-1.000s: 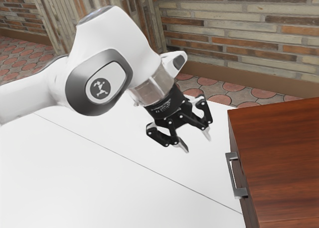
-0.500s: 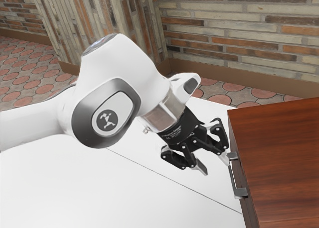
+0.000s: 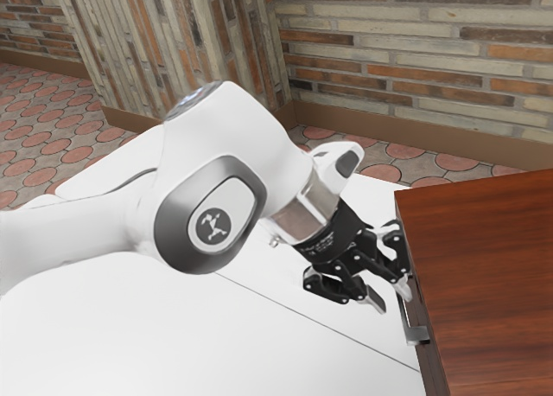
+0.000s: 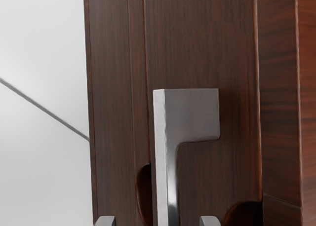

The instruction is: Pull the drawer handle with one arm to open the drawer

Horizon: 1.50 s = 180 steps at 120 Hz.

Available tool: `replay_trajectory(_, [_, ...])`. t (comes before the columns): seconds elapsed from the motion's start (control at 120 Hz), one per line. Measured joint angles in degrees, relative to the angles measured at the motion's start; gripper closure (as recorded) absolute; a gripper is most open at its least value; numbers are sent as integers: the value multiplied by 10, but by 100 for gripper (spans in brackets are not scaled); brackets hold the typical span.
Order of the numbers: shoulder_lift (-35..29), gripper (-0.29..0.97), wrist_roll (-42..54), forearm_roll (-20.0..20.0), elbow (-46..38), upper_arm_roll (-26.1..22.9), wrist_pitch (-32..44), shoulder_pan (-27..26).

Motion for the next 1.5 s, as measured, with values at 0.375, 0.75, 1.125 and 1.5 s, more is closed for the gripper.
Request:
replay_trajectory(0.375, [-1, 70, 5, 3, -7, -2, 4, 1])
replay_trajectory(0.75, [-6, 74, 7, 6, -15, -5, 1, 1])
replay_trajectory(1.125, [-14, 75, 6, 10, -19, -2, -15, 2])
replay_trajectory(1.5, [-37, 76, 8, 15, -44, 6, -23, 5])
